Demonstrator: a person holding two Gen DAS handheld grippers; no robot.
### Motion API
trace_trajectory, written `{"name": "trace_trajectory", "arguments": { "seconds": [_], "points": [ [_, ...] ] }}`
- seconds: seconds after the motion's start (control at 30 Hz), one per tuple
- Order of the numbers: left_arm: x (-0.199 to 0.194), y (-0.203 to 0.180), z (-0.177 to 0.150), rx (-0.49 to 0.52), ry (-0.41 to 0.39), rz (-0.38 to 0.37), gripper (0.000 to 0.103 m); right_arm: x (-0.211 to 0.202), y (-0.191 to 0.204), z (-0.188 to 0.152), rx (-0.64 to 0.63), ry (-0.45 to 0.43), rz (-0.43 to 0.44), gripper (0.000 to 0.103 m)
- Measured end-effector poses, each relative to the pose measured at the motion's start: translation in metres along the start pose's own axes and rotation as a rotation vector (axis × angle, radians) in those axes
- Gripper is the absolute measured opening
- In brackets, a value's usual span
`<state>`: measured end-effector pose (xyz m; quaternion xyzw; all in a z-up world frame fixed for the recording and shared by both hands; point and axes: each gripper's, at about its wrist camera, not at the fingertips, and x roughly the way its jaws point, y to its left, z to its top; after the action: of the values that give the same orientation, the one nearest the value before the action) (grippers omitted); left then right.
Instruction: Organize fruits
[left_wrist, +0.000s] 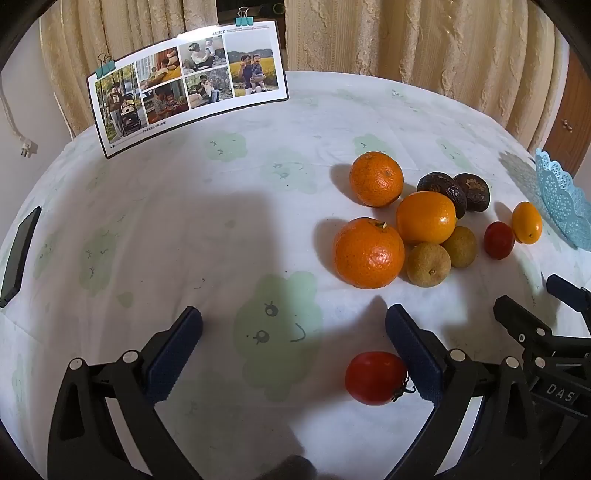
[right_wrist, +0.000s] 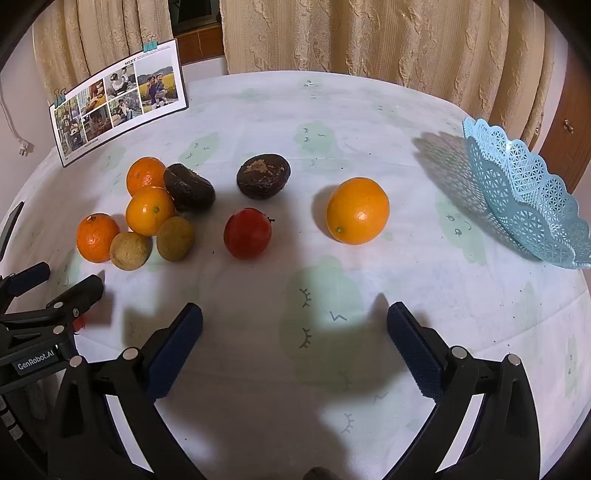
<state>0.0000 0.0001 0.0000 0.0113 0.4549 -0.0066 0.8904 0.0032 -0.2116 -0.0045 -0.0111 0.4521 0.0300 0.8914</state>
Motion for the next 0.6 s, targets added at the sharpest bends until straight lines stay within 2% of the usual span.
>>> {"name": "trace_trajectory", "arguments": {
  "seconds": [0.6],
  "points": [
    [0.0002,-0.0004,-0.0002,0.003,0.004,-0.001,0.098,-0.0002,0.0006,0.0005,0.001,0.001,0.001,0.101]
  ]
}}
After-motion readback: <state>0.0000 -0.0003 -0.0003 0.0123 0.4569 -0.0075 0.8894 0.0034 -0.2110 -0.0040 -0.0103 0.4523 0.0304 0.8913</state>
